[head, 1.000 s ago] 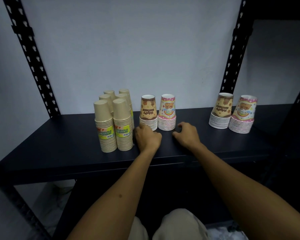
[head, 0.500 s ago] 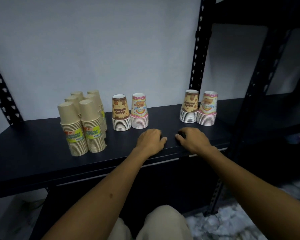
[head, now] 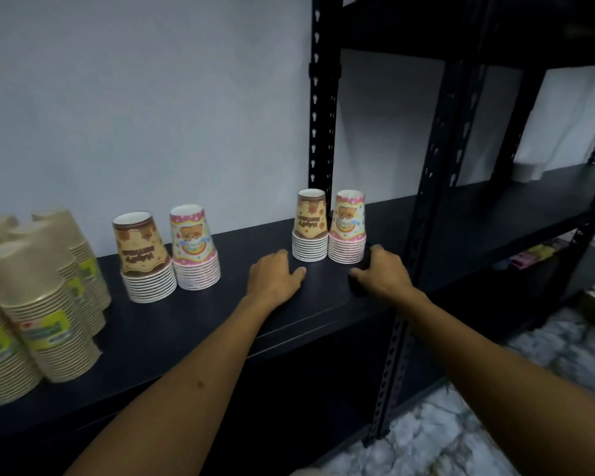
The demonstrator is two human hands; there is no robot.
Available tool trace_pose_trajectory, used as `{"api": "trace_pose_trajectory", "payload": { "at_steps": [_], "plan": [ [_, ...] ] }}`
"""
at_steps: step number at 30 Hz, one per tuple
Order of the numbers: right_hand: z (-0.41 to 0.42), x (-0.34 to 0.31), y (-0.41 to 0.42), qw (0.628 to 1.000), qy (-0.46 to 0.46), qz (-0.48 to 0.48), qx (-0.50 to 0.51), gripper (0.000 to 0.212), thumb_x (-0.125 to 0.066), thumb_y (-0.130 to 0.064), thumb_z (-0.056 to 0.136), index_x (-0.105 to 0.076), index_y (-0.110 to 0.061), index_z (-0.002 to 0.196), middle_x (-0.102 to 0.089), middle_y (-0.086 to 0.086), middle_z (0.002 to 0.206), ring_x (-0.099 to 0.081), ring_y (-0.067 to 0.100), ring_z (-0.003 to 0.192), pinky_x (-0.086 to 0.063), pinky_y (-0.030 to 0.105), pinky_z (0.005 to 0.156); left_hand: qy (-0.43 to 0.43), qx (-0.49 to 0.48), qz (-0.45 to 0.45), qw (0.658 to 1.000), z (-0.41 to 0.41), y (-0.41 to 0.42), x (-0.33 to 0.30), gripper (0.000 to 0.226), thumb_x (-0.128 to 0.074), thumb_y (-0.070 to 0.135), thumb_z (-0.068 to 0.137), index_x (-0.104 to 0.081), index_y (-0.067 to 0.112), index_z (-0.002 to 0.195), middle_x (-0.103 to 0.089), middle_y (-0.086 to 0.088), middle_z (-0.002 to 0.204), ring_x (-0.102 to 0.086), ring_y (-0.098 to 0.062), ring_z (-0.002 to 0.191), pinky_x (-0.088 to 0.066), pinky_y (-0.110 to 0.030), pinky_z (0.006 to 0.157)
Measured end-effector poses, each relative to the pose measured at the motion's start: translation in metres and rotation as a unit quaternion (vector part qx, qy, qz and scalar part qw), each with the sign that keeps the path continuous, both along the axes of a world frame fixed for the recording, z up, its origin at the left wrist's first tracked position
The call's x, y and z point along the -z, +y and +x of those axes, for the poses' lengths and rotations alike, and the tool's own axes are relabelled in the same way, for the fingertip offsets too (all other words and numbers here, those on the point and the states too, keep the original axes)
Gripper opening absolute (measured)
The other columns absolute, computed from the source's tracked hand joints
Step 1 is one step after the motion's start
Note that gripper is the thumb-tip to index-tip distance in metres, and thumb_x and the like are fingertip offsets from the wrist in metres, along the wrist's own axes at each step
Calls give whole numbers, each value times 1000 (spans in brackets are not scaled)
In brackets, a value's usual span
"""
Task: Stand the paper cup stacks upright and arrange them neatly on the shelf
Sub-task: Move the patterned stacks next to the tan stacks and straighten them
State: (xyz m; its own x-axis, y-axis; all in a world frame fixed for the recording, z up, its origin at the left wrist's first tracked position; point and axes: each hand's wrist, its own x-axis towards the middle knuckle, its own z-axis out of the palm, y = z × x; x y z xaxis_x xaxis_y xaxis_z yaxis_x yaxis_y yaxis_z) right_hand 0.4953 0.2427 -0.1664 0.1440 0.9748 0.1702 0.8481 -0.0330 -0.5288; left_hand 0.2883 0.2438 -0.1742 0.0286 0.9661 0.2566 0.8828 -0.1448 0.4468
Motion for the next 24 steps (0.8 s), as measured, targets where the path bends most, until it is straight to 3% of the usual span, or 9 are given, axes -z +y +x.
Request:
{"api": "trace_pose_trajectory", "payload": {
  "at_steps": [2,5,9,12,14,24],
  "plan": [
    [-2,-2,11,999,46,5,11,64,-74,-33,79,-42,-3,125,-58,18,123,-57,35,110,-53,44,85,-71,-4,-1,997,5,12,0,70,-59,45,89,-36,6,143,-47,-14,142,-46,-32,129,-39,-44,106],
    [-3,-6,21,991,136,13,1,89,-79,-28,77,-26,-5,144,-49,18,139,-51,35,124,-46,42,95,-171,1,-5,985,7,29,2,84,-66,46,83,-26,11,149,-41,-13,149,-41,-29,135,-39,-41,107],
    [2,-6,36,983,179,19,-41,75,-82,-25,73,-43,-9,135,-58,9,133,-57,23,116,-43,27,85,-266,21,-14,964,11,50,2,87,-75,41,77,-30,16,147,-49,-7,143,-48,-24,130,-42,-38,104],
    [5,-3,43,983,174,38,-52,69,-82,-23,73,-49,-9,131,-60,7,130,-57,19,111,-41,24,83,-271,43,3,962,14,57,4,68,-76,32,76,-46,19,135,-60,0,130,-57,-18,119,-45,-27,94],
    [5,0,45,982,171,55,-61,68,-83,-25,72,-51,-10,129,-61,6,129,-58,15,105,-42,23,82,-273,47,9,961,13,57,5,63,-75,28,79,-47,19,135,-61,0,129,-58,-17,117,-42,-23,90],
    [3,4,35,973,186,97,-98,68,-80,-31,76,-49,-11,133,-61,5,130,-55,7,102,-42,19,83,-269,36,24,962,10,39,4,60,-74,21,81,-47,15,134,-62,-4,128,-60,-19,115,-42,-22,90]
  ]
}}
